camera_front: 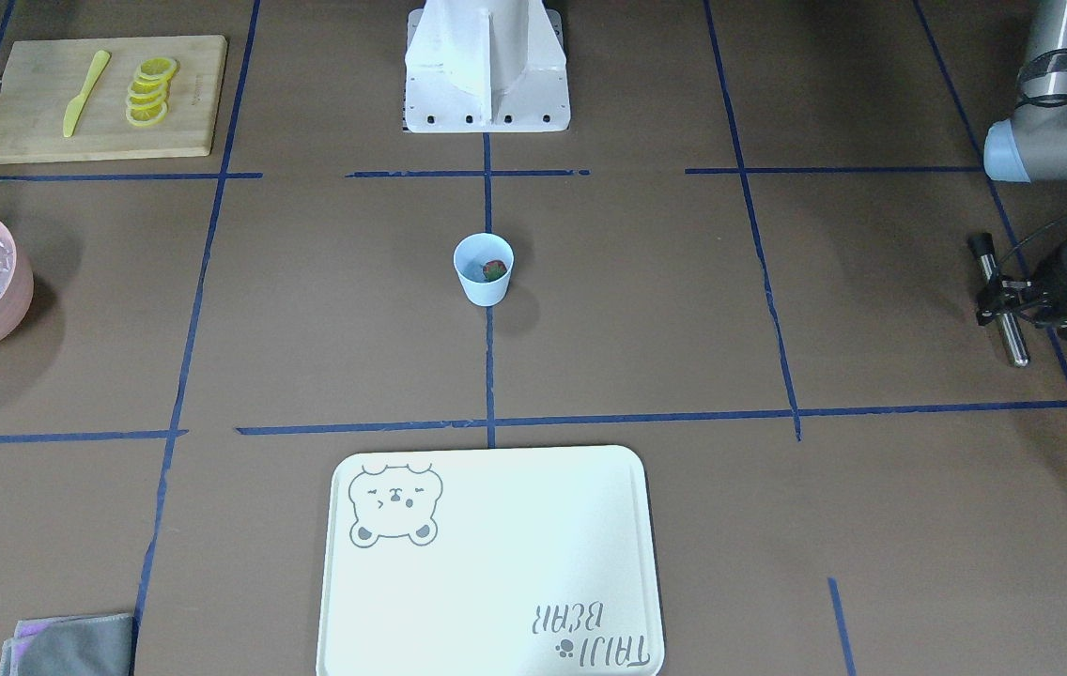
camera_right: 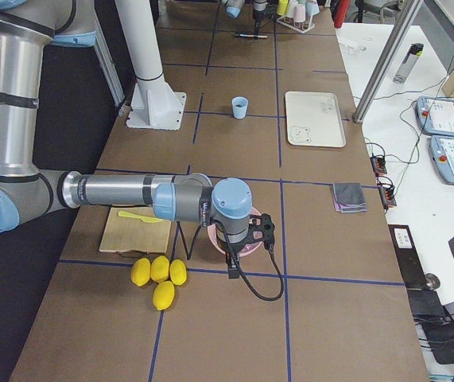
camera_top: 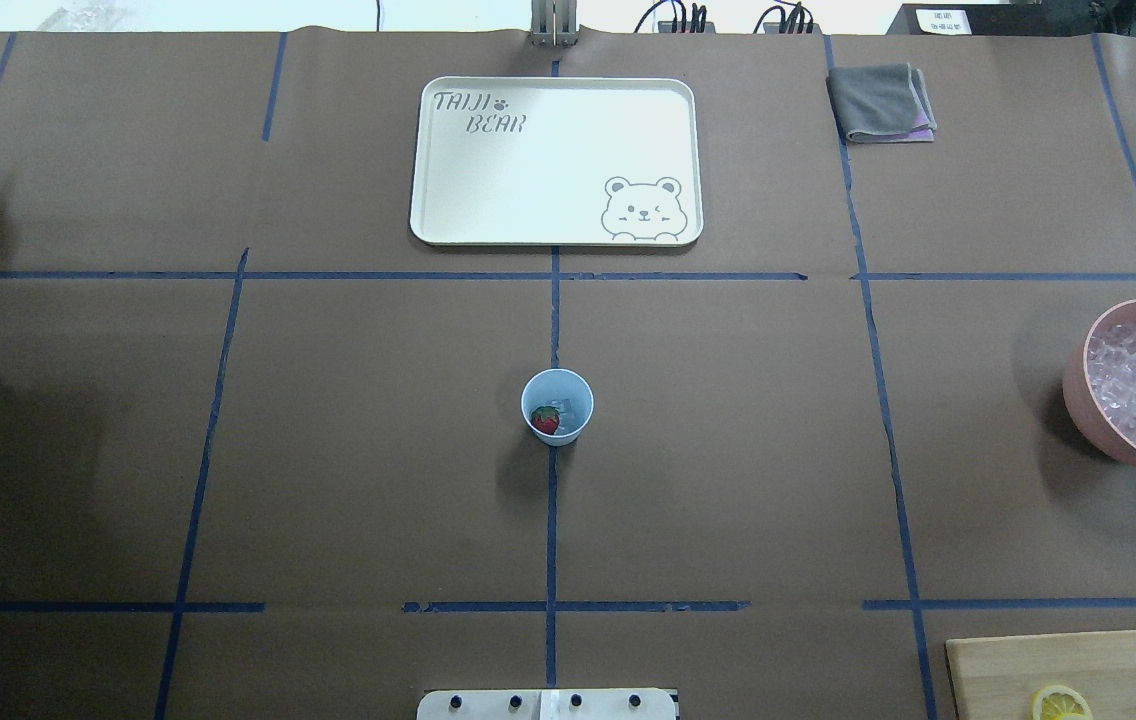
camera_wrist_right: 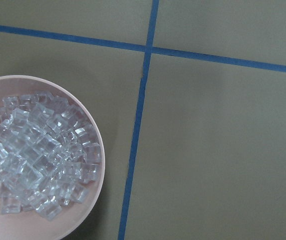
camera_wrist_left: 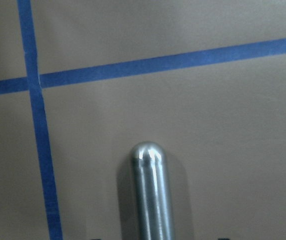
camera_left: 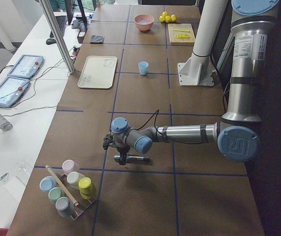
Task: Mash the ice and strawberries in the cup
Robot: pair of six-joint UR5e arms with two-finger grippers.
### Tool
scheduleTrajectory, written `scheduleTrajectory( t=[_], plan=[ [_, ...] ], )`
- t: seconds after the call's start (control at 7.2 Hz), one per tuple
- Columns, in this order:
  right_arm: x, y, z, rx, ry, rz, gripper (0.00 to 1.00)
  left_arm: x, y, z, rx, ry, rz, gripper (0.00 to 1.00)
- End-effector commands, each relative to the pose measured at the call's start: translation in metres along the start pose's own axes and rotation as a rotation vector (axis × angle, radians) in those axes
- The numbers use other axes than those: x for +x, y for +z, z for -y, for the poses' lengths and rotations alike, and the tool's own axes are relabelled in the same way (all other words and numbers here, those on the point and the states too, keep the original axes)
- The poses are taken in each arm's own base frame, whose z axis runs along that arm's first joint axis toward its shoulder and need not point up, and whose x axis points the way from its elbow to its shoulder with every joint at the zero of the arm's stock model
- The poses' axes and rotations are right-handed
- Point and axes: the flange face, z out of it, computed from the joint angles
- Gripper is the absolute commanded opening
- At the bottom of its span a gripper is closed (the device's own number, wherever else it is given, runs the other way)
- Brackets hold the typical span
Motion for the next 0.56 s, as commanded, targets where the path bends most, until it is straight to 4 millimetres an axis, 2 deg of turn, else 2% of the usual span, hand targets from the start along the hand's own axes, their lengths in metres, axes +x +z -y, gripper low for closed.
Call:
scheduleTrajectory(
  t=[0.0, 0.14, 0.28, 0.42],
  plan=[
    [-0.0004, -0.0014, 0.0001, 0.003, -0.001, -0.001, 1.00, -0.0014, 0.0015, -0.0005, -0.003, -0.008, 0.001, 0.45],
    [-0.0015, -0.0019, 0.0018, 0.004, -0.004, -0.001, 1.00, -0.0002, 0.0004, -0.0001, -0.001, -0.003, -0.001, 0.06],
    [-0.0015, -0.0019, 0.0018, 0.004, -0.004, -0.001, 1.00, 0.0010, -0.0019, 0.0009, 0.009, 0.008, -0.005, 0.00],
    [-0.0019, -0.0033, 0.0026, 0.007, -0.005, -0.001, 0.99, 0.0004, -0.0055, 0.0022, 0.019, 0.012, -0.010, 0.00]
  ],
)
